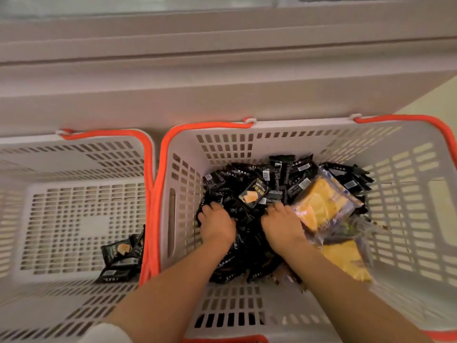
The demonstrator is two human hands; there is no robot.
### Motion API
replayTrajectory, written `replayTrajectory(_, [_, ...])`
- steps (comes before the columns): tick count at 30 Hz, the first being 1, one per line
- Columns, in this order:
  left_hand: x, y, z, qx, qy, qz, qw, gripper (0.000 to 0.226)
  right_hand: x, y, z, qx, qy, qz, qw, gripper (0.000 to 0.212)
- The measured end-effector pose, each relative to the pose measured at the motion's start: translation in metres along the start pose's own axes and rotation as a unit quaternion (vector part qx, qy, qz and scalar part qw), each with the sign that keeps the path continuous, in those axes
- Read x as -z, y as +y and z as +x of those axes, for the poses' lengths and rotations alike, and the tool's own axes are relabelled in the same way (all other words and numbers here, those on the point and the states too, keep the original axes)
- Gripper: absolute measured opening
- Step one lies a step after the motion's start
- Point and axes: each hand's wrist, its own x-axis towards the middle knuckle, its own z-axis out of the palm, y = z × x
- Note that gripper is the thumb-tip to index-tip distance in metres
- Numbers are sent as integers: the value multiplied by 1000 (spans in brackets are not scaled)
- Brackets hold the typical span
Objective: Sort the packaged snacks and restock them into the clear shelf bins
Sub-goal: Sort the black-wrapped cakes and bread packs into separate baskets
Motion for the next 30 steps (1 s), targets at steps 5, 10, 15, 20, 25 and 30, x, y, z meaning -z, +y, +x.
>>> replayTrajectory(5, [4, -9, 6, -41, 30, 40, 998, 36, 21, 20, 0, -9, 45, 289, 956, 31])
replayTrajectory(10, [28, -13, -4, -101, 40, 0, 994, 35, 42, 31, 24, 2, 143, 299, 943, 47])
replayTrajectory(15, [67, -11, -7, -208, 99, -85, 969, 45, 35, 18, 39, 6, 107, 236, 966, 60])
replayTrajectory(20, [80, -1, 15, -257, 73, -112, 957, 40, 23, 8, 27, -34, 11, 133, 990, 66])
replayTrajectory(25, [56, 4, 37, -220, 37, -86, 971, 40, 9, 0, 8, -33, 21, 87, 995, 53])
replayTrajectory(30, [34, 2, 44, -180, 68, -47, 980, 51, 2, 1, 4, -70, 44, 67, 994, 53])
